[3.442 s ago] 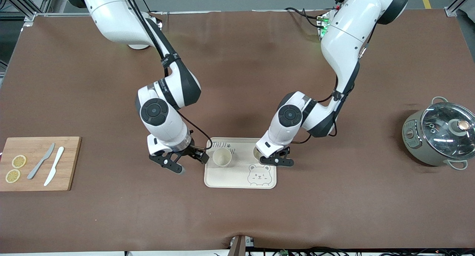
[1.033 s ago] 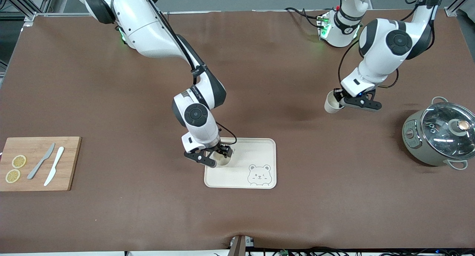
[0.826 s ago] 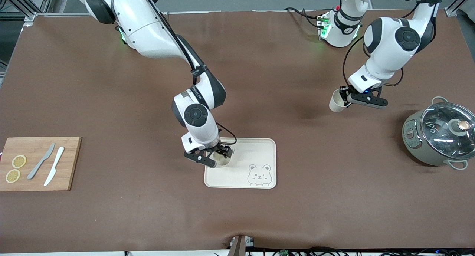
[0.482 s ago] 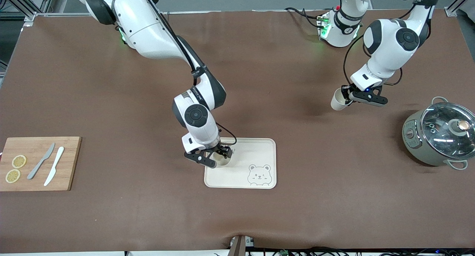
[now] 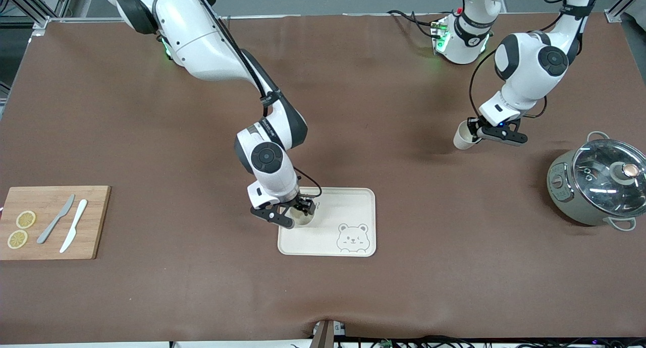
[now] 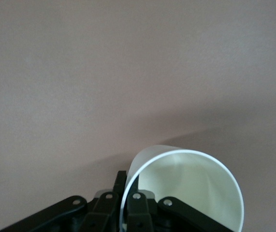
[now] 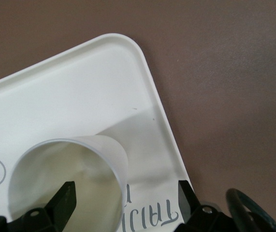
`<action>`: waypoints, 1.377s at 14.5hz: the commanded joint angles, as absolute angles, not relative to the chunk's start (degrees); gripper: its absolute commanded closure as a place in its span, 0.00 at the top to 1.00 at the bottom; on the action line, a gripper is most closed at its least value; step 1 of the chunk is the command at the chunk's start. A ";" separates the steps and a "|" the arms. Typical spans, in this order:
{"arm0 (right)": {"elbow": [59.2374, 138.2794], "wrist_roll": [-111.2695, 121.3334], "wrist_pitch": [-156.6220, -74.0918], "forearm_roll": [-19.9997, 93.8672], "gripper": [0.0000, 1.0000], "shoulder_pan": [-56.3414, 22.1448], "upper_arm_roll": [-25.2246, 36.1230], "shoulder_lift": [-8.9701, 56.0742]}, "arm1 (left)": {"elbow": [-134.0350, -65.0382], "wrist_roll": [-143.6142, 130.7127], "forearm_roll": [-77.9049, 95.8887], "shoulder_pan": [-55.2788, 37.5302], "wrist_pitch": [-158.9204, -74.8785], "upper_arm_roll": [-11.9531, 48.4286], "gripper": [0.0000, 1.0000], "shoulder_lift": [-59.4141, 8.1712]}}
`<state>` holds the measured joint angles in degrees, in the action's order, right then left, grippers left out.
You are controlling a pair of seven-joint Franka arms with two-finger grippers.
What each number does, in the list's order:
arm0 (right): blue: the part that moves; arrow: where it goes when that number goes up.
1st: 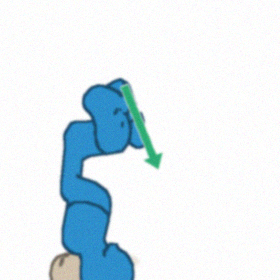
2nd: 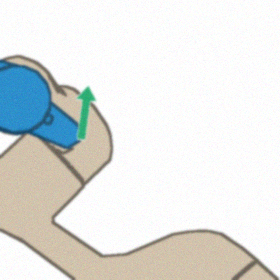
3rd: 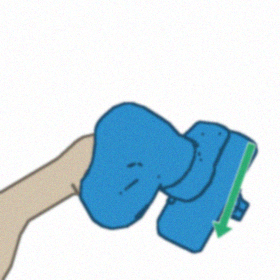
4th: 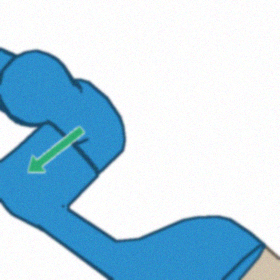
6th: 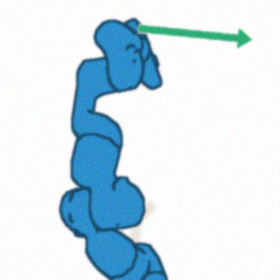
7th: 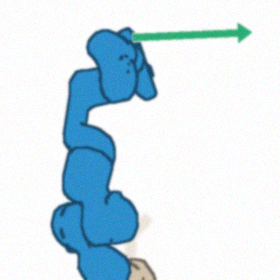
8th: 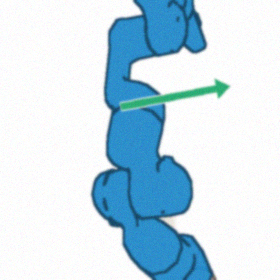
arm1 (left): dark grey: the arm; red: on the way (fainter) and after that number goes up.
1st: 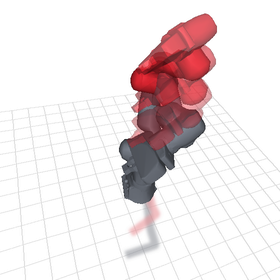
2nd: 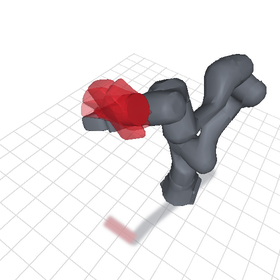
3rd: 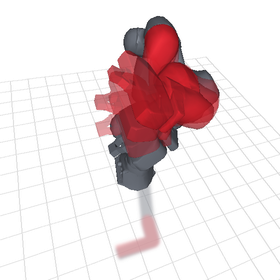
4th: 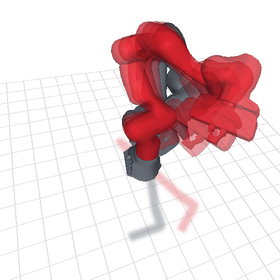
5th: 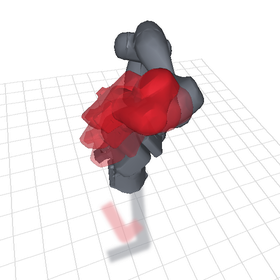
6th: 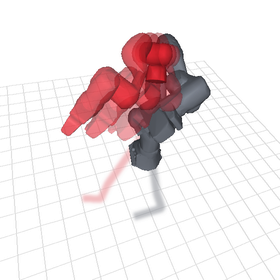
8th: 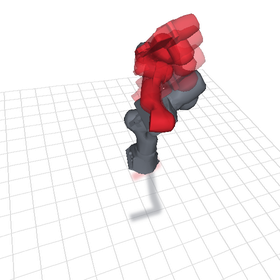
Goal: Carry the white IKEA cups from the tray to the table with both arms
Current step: 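Carry the cup with the left gripper toward the steel pot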
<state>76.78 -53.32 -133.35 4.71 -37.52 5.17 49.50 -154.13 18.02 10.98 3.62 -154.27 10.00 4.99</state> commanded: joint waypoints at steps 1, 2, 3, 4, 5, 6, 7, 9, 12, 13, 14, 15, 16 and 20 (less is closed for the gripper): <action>75.23 -53.53 -133.33 4.57 0.49 -37.53 5.45 50.45 | -154.60 19.77 13.18 5.00 -155.57 10.63 0.00 3.09; 75.23 -53.35 -133.33 4.57 0.38 -37.44 5.36 50.45 | -154.60 19.78 13.71 5.18 -155.65 10.63 0.00 2.03; 75.23 -53.35 -133.33 4.57 0.30 -37.44 5.45 50.45 | -154.60 19.95 13.80 5.27 -156.26 10.63 0.00 1.33; 75.23 -53.26 -133.33 4.57 0.22 -37.44 5.45 50.45 | -154.60 19.95 13.80 5.27 -156.70 10.63 0.00 0.80; 75.23 -53.26 -133.33 4.57 0.16 -37.44 5.45 50.45 | -154.69 19.95 13.80 5.27 -156.88 10.63 0.00 0.27; 75.23 -53.26 -133.33 4.57 0.11 -37.44 5.45 50.45 | -154.60 19.95 13.80 5.27 -157.06 10.63 0.00 0.00; 75.23 -53.35 -133.33 4.57 0.04 -37.53 5.45 50.45 | -154.69 20.04 13.80 5.27 -157.58 10.63 0.00 -0.52; 75.23 -53.35 -133.33 4.57 0.00 -37.53 5.45 50.45 | -154.69 20.04 13.80 5.27 -158.90 10.63 0.00 -1.66; 75.23 -53.35 -133.33 4.48 0.00 -37.62 5.45 50.45 | -154.69 20.13 13.80 5.27 -160.40 10.63 0.00 -2.63; 75.23 -53.35 -133.33 4.48 0.00 -37.62 5.45 50.45 | -154.69 20.65 13.80 5.27 -160.66 10.63 0.00 -2.81; 75.23 -53.35 -133.33 4.57 0.00 -37.62 5.45 50.45 | -154.69 21.35 13.80 5.36 -161.10 10.55 0.00 -2.90; 75.06 -53.26 -133.33 4.57 0.00 -37.44 5.45 50.36 | -154.69 21.62 13.80 5.36 -161.36 10.55 0.00 -3.07; 74.88 -53.26 -132.98 4.66 0.00 -37.27 5.36 50.10 | -154.69 21.88 13.80 5.36 -161.63 10.55 0.00 -3.42; 74.79 -53.17 -132.28 5.54 0.00 -36.91 5.36 48.17 | -154.60 23.20 13.80 6.33 -164.17 10.55 0.00 -4.57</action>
